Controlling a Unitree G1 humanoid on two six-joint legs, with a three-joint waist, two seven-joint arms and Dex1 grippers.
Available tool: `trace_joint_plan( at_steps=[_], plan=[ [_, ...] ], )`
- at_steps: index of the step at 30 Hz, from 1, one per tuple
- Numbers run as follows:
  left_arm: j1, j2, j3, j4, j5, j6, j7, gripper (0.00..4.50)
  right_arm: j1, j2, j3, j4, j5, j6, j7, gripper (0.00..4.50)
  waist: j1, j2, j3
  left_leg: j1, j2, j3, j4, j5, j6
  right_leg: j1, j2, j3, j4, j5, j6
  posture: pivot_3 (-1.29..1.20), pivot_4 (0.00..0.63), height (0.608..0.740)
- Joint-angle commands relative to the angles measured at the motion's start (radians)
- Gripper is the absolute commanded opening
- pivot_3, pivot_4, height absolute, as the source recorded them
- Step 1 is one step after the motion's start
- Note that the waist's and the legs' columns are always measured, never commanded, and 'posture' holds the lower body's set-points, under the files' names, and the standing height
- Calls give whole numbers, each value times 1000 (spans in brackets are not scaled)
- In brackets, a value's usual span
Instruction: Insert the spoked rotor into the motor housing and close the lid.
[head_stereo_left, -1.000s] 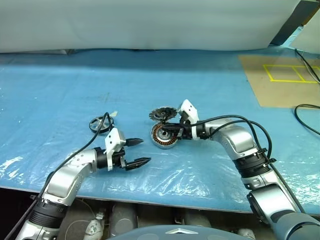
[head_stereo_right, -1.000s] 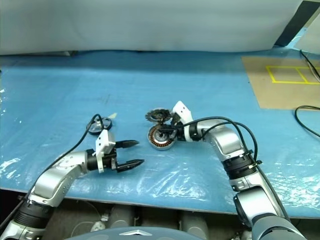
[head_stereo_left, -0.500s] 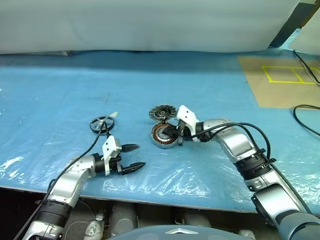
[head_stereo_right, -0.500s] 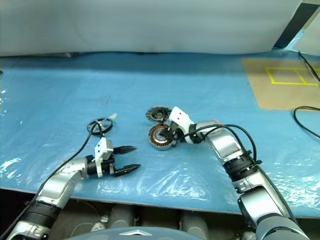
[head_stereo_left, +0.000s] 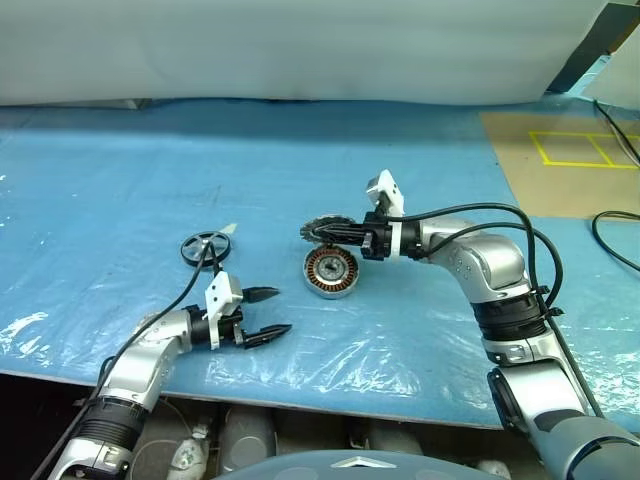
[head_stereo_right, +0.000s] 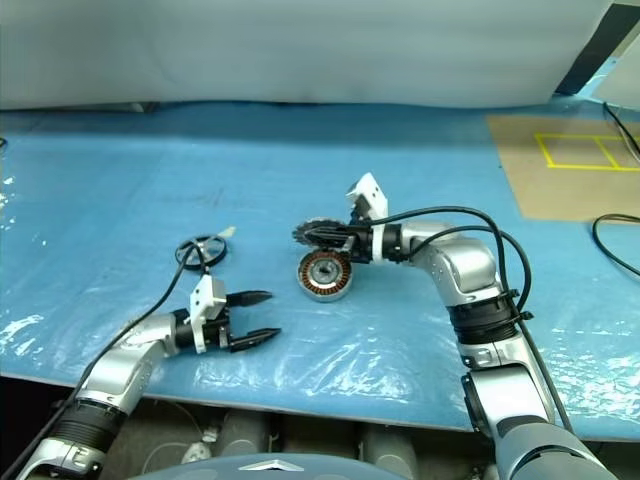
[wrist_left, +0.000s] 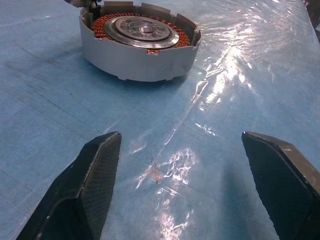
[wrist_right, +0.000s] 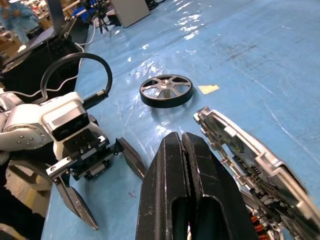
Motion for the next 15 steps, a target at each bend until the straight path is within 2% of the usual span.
trace_joint_plan(
  at_steps=[1, 4, 8, 12, 15],
  plan=[
    [33, -1, 4, 14, 12, -38, -10, 4040, 40, -42, 94, -2, -76, -70, 24, 31, 0, 0, 0, 0, 0, 0, 0, 0, 0, 0, 0, 0, 0, 0, 0, 0, 150, 740],
    [48, -5, 5, 52, 20, -80, -19, 4040, 71, -55, 159, 53, -157, -139, 9, 31, -1, 0, 0, 0, 0, 0, 0, 0, 0, 0, 0, 0, -1, 0, 0, 0, 150, 740],
    [48, -9, 5, 99, 23, -119, -30, 4040, 82, -48, 178, 103, -202, -187, -3, 31, -4, 1, -1, 3, 0, 1, 0, 0, 0, 1, 0, 2, -1, 0, 0, 0, 150, 740],
    [22, -14, 10, 171, 25, -154, -50, 4040, 82, -45, 153, 85, -175, -171, 12, 31, -3, 1, -1, 6, 0, 1, 0, -1, 2, 4, 0, 2, -1, 0, 0, 0, 150, 740],
    [-29, -5, 26, 253, 20, -172, -84, 4040, 60, -22, 70, 63, -74, -91, 24, 31, 0, 2, -1, 6, 0, 1, 0, -1, 2, 4, 0, 2, 0, 0, 0, 0, 150, 740]
  ],
)
